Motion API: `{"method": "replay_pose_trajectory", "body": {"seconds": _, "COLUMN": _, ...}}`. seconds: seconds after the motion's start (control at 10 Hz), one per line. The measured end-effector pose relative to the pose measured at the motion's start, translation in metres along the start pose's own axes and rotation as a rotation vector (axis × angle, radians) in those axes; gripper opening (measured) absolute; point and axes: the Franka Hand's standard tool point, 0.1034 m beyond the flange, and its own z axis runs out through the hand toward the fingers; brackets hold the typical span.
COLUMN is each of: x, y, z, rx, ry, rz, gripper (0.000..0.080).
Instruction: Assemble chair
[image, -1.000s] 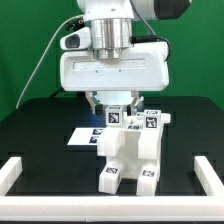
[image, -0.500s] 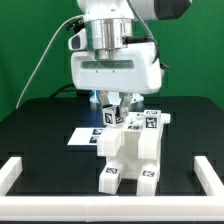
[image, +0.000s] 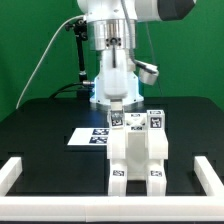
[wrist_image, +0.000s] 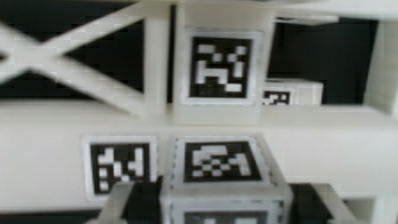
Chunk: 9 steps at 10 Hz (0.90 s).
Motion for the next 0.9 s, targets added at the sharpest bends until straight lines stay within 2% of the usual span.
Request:
{"method": "replay_pose_trajectory", "body": {"seconds": 0.1, "x": -0.001, "y": 0.000, "z": 0.000, "rx": -0.001, "ry": 0.000, "rz": -0.056, "gripper": 0.0284}}
{"method": "replay_pose_trajectory", "body": {"seconds": 0.2, "x": -0.001, "y": 0.000, "z": 0.000, "rx": -0.001, "ry": 0.000, "rz": -0.075, "gripper": 0.0388}}
{"method": "replay_pose_trajectory", "body": {"seconds": 0.3, "x": -0.002, "y": 0.001, "z": 0.001, "rx": -0.002, "ry": 0.000, "rz": -0.085, "gripper": 0.0529}}
{"method": "replay_pose_trajectory", "body": {"seconds": 0.4, "x": -0.007, "y": 0.001, "z": 0.002, "rx": -0.005, "ry": 0.001, "rz": -0.199, "gripper": 0.0611}}
{"method": "replay_pose_trajectory", "body": {"seconds": 0.5, "x": -0.011, "y": 0.001, "z": 0.001, "rx": -0.009, "ry": 0.004, "rz": -0.387, "gripper": 0.0611}}
{"method": "replay_pose_trajectory", "body": {"seconds": 0.7, "x": -0.012, "y": 0.003, "z": 0.000, "rx": -0.031, "ry": -0.011, "rz": -0.789, "gripper": 0.0647}}
{"method": "replay_pose_trajectory", "body": {"seconds": 0.9, "x": -0.010, "y": 0.003, "z": 0.001, "rx": -0.036, "ry": -0.013, "rz": -0.997, "gripper": 0.0649}}
